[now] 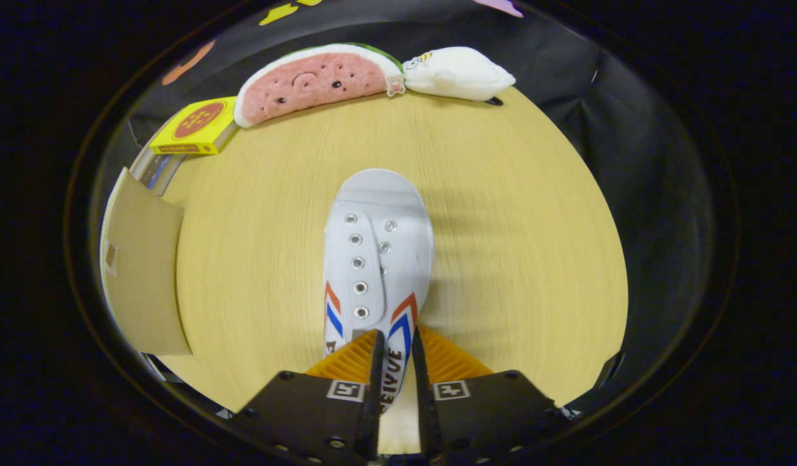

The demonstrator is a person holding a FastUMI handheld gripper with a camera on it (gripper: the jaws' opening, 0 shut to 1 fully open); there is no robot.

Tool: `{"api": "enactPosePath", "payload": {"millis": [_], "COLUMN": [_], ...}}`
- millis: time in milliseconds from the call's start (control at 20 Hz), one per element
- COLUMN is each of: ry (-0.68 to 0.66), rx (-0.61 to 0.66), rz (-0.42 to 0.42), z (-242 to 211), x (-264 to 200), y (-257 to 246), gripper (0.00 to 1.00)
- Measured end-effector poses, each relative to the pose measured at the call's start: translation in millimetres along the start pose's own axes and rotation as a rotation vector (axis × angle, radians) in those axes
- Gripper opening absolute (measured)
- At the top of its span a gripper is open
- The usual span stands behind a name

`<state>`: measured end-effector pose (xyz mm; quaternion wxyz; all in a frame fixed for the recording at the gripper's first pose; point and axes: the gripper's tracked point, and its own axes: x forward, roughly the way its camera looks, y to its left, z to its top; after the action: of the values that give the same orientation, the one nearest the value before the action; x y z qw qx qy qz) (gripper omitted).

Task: Open the storage box then place both shoes into the box .Put the left shoe in first, then the right shoe, with the right side of both shoes facing outward in a uniform manner.

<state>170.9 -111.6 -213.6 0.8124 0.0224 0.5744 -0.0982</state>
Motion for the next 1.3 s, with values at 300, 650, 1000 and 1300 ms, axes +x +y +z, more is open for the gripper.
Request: {"api": "enactPosePath", "payload": {"millis": [300, 650, 1000, 1300], "ry": [0.028, -0.055, -0.187, -0.261], "rx": [0.124, 0.126, 0.021, -0.113], "rz": [0.176, 0.233, 0.355, 0.449], "z": [-7.3, -7.3, -12.9, -29.4], "x": [-15.4, -84.3, -177.8, -230.6], "y": [6.9, 23.4, 104.2, 196.2], "gripper": [0.01, 0.01, 0.01, 0.00]}}
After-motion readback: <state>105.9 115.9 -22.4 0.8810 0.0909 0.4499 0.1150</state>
